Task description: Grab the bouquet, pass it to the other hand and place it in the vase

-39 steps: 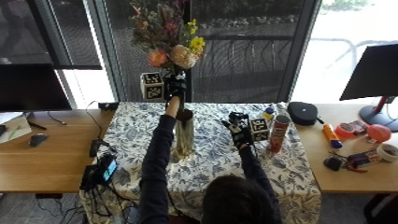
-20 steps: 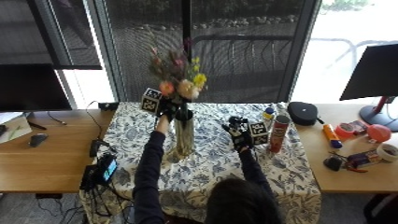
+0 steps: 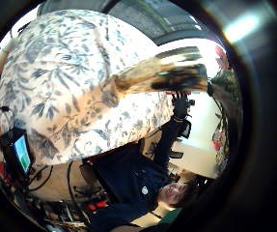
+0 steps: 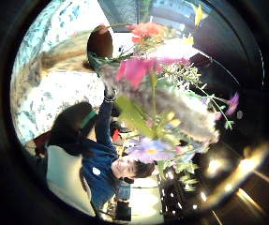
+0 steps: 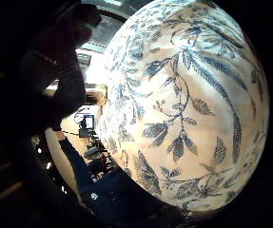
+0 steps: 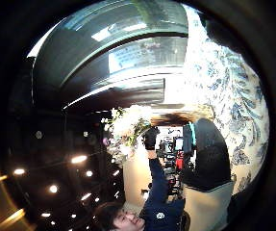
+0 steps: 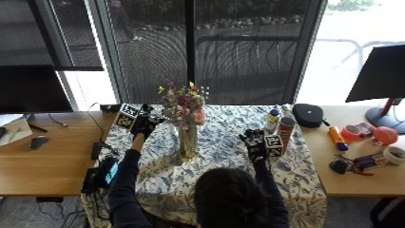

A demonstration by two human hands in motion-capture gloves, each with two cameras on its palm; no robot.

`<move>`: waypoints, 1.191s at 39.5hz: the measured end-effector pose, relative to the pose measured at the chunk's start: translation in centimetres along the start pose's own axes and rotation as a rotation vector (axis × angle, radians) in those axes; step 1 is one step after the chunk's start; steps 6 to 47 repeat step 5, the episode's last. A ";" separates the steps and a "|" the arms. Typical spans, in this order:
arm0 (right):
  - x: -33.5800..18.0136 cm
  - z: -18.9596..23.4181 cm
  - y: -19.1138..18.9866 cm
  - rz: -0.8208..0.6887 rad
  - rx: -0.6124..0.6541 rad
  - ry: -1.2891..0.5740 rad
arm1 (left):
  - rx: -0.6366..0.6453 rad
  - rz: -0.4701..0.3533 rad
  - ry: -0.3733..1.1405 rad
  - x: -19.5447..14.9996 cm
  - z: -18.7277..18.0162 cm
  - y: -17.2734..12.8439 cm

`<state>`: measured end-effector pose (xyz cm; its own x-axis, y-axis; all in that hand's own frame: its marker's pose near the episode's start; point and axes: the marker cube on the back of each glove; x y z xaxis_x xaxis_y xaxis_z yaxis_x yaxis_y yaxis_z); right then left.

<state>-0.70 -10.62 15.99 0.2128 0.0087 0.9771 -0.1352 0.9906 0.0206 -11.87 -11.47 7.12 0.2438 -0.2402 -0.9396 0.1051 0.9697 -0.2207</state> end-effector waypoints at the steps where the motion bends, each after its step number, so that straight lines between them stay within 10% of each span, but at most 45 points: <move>1: 0.3 -0.1 0.0 0.060 0.016 0.015 | 0.033 -0.047 0.002 0.2 -0.5 0.5; 47: 1.2 -0.8 -0.5 0.073 0.069 0.077 | 0.109 -0.088 0.010 0.7 -1.5 1.1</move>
